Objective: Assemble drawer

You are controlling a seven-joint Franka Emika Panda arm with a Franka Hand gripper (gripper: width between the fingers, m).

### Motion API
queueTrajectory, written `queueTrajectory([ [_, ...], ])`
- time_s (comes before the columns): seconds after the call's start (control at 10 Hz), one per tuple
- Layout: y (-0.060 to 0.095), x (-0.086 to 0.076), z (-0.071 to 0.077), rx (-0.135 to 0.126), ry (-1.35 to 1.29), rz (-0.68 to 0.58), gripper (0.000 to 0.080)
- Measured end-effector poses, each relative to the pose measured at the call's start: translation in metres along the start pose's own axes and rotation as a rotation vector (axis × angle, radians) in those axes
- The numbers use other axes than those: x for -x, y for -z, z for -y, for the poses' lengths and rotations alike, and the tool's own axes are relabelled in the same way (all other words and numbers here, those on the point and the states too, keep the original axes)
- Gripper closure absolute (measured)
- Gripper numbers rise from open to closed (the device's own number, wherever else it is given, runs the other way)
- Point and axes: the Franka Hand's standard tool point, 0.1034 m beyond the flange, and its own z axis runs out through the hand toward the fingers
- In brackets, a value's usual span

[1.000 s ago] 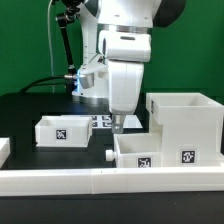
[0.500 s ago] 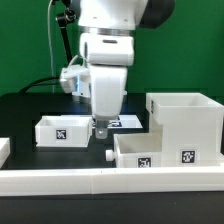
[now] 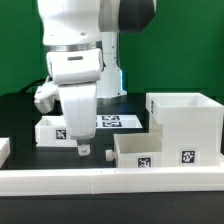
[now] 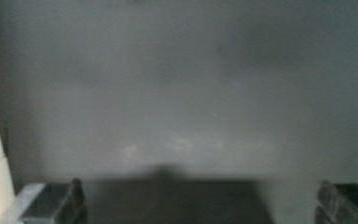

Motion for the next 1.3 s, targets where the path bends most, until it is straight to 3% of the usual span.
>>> queueTrajectory([
  [0.2,-0.006,-0.005,-0.004,-0.003,-0.006,-0.040,0.0151],
  [0.6,-0.016,-0.041,-0.006,-0.014,-0.039,-0.060,0.0151],
  [1.0,-0.017,-0.040,-0.006,-0.015,-0.041,-0.060,0.0151],
  [1.3,-0.016,-0.058,-0.008,-0.015,-0.040,-0.069,0.0151],
])
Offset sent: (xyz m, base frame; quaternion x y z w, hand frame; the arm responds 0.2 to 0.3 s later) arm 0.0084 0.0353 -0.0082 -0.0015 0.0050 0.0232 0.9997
